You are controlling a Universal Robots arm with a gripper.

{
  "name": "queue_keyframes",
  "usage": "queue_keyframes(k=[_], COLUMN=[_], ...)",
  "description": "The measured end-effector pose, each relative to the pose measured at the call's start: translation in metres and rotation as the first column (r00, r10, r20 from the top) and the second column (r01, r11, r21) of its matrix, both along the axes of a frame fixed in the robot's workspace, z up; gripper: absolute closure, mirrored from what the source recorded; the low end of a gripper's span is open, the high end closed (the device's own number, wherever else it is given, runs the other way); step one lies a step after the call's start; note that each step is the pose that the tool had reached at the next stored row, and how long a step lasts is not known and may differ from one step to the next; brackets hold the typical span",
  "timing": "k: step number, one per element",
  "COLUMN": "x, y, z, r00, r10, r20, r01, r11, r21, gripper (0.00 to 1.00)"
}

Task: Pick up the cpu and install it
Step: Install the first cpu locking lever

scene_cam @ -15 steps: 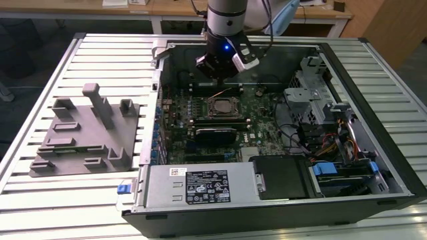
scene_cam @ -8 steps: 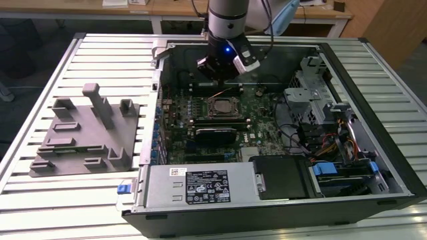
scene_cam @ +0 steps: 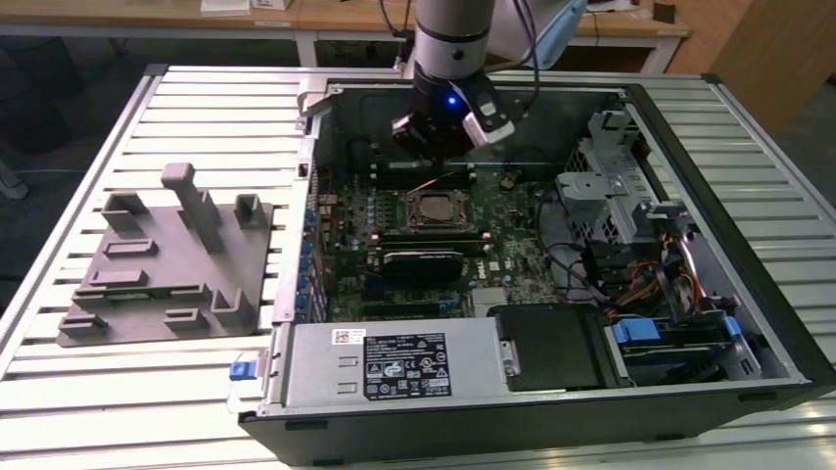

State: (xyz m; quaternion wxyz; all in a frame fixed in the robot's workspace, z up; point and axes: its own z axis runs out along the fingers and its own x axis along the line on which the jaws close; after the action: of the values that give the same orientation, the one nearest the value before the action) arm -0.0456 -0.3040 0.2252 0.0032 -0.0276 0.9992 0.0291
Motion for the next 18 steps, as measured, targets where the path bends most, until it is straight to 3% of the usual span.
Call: queue_keyframes(k=[18], x=[0.012], y=[0.0014], z=[-0.0131], r00=[1.0], r10=[0.001], r20=[-0.0001], r01=[-0.001], r11=[1.0], r21=[-0.0001], gripper=[0.89])
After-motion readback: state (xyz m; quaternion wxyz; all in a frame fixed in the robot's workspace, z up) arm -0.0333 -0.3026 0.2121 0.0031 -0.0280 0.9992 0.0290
